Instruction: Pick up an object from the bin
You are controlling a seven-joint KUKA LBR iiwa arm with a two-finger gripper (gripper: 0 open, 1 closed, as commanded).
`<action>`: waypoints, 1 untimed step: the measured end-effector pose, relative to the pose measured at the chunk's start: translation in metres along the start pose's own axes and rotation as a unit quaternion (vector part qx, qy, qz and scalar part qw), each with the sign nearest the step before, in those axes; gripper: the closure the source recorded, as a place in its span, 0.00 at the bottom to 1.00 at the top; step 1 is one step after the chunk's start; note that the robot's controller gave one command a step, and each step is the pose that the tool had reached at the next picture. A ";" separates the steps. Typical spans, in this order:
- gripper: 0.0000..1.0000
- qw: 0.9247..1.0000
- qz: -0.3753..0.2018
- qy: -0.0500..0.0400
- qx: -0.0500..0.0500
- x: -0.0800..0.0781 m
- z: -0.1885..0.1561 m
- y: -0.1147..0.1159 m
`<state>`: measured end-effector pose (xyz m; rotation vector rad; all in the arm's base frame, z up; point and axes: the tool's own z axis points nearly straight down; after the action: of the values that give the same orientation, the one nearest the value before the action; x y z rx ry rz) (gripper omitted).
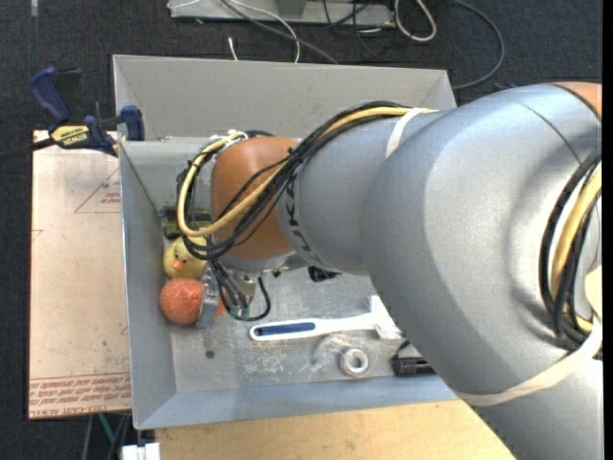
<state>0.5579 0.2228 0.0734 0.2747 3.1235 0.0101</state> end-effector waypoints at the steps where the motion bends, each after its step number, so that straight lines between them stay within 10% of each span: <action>1: 1.00 0.998 0.070 0.001 0.001 0.025 0.004 0.019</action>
Offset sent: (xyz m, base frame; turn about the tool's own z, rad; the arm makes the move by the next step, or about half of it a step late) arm 0.0092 0.0086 -0.0034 0.0138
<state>0.5364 0.2458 0.0692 0.4924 3.0989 0.0068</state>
